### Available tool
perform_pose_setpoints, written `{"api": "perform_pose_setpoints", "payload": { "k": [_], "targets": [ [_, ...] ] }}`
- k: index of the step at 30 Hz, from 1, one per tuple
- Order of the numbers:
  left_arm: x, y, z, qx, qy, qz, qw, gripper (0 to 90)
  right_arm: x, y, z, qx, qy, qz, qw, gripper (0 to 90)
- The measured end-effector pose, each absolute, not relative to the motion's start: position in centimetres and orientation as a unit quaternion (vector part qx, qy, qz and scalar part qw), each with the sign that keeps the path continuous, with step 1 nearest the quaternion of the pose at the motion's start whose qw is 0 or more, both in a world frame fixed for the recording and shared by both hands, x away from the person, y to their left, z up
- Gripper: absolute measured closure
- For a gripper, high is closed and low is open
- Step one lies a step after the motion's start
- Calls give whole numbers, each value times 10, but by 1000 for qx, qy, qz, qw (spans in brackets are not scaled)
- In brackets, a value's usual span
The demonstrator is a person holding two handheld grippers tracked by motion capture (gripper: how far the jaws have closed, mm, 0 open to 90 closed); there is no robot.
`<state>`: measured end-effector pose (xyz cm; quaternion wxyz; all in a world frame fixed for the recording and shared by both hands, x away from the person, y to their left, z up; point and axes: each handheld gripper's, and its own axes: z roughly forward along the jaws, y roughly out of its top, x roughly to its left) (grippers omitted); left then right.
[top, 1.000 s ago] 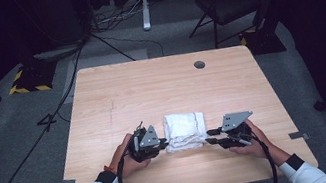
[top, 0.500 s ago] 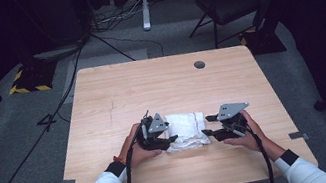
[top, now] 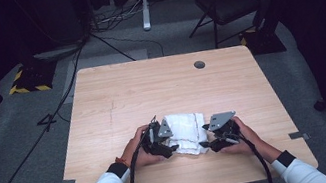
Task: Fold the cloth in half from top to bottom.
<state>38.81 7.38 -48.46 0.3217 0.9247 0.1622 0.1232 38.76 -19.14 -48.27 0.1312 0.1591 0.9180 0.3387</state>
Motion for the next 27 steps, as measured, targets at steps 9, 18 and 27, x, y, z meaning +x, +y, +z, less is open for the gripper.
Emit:
{"api": "perform_pose_setpoints", "payload": {
  "k": [9,18,27],
  "targets": [
    [389,77,-486,917,186,121,332,216,391,-193,-486,171,918,338,120,318],
    [385,90,-462,900,193,144,364,195,390,-204,-468,180,902,370,132,322],
    [377,113,-455,894,205,161,363,195,386,-217,-453,184,893,378,160,317]
  ]
}}
